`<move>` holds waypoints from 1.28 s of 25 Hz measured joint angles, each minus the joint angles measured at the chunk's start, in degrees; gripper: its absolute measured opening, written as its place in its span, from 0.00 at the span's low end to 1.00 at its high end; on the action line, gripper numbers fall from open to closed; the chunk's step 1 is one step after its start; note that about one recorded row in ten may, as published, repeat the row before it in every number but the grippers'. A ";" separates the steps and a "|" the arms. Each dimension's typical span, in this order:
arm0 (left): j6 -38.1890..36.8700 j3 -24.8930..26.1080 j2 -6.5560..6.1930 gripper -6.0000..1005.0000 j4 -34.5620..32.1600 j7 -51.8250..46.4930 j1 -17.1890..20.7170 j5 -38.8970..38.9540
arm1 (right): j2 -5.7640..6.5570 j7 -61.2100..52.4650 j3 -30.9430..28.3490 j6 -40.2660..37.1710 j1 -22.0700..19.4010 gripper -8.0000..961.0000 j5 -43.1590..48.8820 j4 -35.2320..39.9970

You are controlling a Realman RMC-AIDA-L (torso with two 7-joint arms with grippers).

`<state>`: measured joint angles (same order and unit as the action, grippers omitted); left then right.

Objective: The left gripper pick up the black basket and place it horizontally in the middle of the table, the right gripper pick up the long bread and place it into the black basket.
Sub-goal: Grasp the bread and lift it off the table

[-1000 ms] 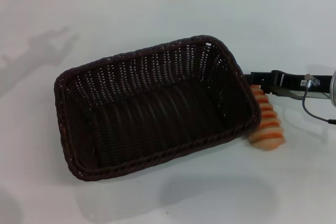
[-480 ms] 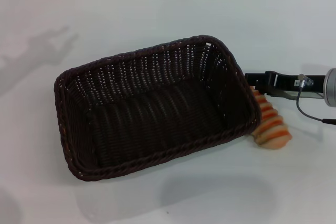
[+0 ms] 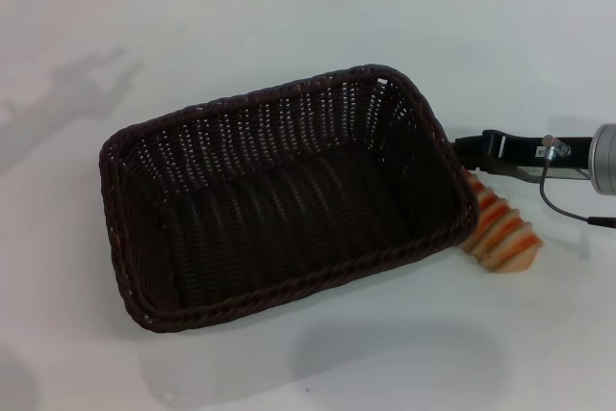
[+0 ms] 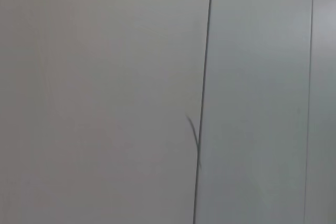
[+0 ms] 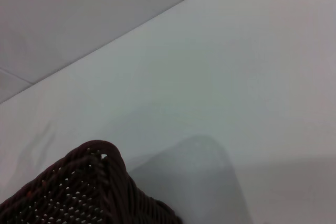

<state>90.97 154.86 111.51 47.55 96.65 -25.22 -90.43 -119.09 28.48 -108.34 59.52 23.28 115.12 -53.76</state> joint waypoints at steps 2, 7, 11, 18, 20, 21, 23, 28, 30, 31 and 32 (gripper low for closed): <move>0.00 0.00 0.00 0.36 0.00 0.01 0.00 0.18 | 0.00 0.01 0.00 -0.04 0.00 0.36 0.00 0.00; 0.07 0.00 -0.08 0.36 0.00 0.03 0.00 0.24 | 0.00 0.36 0.28 -0.07 0.01 0.22 -0.07 -0.02; 0.11 0.00 -0.08 0.36 0.00 0.03 0.06 0.27 | 0.00 0.61 0.08 0.05 -1.21 0.22 -0.31 -1.62; 0.26 0.00 -0.16 0.36 0.00 0.03 0.26 0.26 | 0.23 1.02 -0.28 -0.59 -3.89 0.29 -0.19 -6.62; 0.29 0.00 -0.21 0.36 0.00 0.03 0.37 0.26 | 0.47 0.96 -0.29 -0.41 -4.14 0.37 0.26 -8.03; 0.32 0.00 -0.26 0.36 0.00 0.03 0.48 0.26 | 0.83 0.32 -0.37 -0.19 -4.08 0.41 1.21 -9.30; 0.33 0.00 -0.26 0.36 0.00 0.03 0.53 0.26 | 0.98 -0.29 -0.43 0.01 -3.88 0.50 2.14 -10.00; 0.70 0.00 -0.26 0.36 0.14 -0.12 0.69 0.42 | 1.07 -3.98 -0.61 3.69 -0.95 0.63 9.71 -13.79; 0.78 0.00 -0.27 0.36 0.38 -0.24 0.74 0.59 | 1.03 -5.43 -0.55 6.24 0.59 0.63 11.72 -15.39; 0.87 0.00 -0.27 0.36 0.69 -0.33 0.84 0.91 | 1.02 -7.12 -0.31 9.18 2.06 0.63 13.70 -17.09; 0.87 0.00 -0.27 0.36 0.69 -0.33 0.84 0.91 | 1.02 -7.12 -0.31 9.18 2.06 0.63 13.70 -17.09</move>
<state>91.83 154.86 111.24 48.25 96.32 -24.38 -89.52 -118.07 21.36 -108.66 68.70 25.35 128.82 -70.85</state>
